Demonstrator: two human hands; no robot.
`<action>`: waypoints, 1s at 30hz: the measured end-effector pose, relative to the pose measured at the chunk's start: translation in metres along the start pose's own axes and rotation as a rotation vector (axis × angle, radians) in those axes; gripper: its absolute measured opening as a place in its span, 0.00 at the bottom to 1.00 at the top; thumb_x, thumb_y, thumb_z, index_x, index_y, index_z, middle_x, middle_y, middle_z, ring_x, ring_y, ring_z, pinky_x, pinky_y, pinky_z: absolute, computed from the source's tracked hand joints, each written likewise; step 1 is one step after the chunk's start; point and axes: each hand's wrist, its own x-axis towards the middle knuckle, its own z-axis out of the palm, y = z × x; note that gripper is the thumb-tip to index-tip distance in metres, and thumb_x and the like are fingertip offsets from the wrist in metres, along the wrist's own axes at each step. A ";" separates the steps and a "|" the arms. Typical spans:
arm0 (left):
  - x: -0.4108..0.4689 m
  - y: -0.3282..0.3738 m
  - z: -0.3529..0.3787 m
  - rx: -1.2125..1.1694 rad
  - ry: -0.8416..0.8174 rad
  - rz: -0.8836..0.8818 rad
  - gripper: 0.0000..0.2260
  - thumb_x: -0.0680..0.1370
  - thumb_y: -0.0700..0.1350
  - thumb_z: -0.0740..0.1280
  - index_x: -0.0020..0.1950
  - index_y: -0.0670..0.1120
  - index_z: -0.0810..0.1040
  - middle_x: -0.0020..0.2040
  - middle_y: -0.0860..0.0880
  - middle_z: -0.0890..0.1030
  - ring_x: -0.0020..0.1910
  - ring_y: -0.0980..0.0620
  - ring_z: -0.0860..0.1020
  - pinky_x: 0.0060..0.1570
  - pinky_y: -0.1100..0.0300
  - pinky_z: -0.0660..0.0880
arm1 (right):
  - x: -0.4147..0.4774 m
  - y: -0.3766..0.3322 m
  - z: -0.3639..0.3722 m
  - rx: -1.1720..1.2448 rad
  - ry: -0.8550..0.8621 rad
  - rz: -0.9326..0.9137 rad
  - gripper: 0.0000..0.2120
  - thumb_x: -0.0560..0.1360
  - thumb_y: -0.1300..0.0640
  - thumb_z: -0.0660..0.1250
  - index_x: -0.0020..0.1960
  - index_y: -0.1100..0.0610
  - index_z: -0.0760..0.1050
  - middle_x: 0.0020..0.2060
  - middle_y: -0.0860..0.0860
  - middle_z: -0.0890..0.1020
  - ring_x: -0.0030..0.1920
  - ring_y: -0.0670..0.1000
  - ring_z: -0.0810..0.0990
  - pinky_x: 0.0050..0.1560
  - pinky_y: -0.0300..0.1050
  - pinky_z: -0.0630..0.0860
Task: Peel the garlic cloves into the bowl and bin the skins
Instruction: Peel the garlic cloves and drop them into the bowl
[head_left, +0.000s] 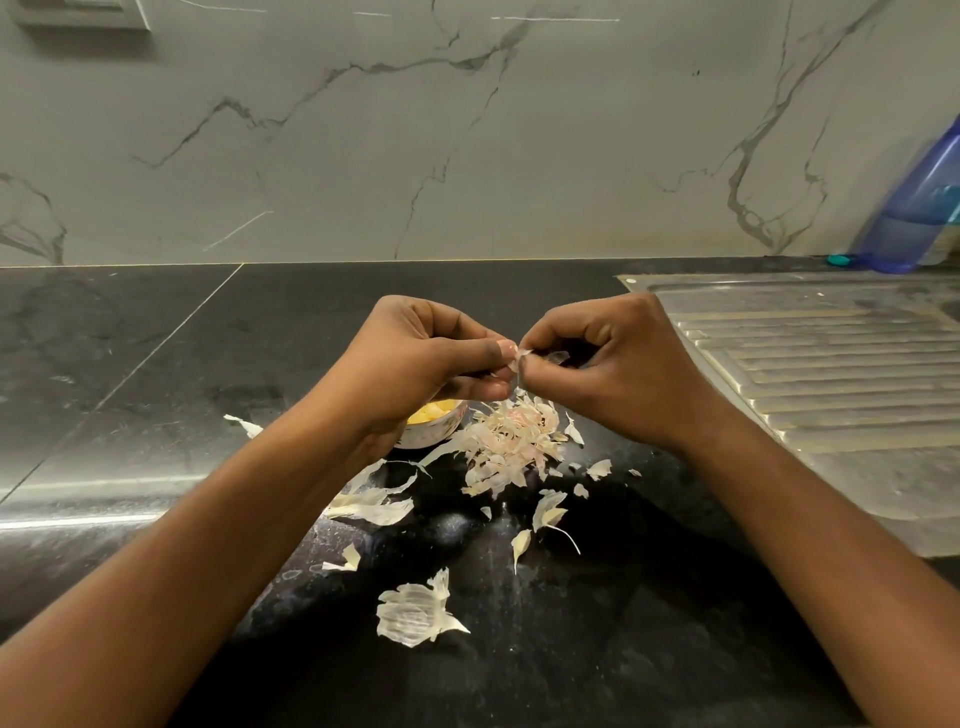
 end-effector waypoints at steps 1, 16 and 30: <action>0.000 0.000 0.000 -0.002 -0.016 0.000 0.06 0.76 0.34 0.74 0.51 0.33 0.84 0.45 0.36 0.87 0.39 0.46 0.87 0.41 0.61 0.85 | 0.000 0.000 -0.001 0.016 0.021 0.026 0.04 0.76 0.60 0.76 0.42 0.55 0.87 0.32 0.46 0.84 0.31 0.47 0.81 0.32 0.32 0.72; 0.002 0.004 -0.008 0.018 -0.020 0.064 0.07 0.77 0.33 0.72 0.55 0.37 0.85 0.49 0.39 0.88 0.47 0.43 0.87 0.48 0.59 0.85 | 0.001 0.012 -0.011 0.117 -0.118 0.153 0.09 0.77 0.67 0.73 0.53 0.57 0.88 0.42 0.48 0.89 0.41 0.48 0.88 0.40 0.38 0.82; 0.004 -0.005 -0.007 0.349 0.009 0.263 0.06 0.77 0.35 0.75 0.52 0.43 0.87 0.44 0.46 0.88 0.43 0.48 0.88 0.48 0.58 0.85 | 0.000 0.008 -0.010 0.238 -0.162 0.217 0.04 0.77 0.61 0.77 0.51 0.59 0.87 0.39 0.50 0.89 0.39 0.51 0.89 0.43 0.47 0.87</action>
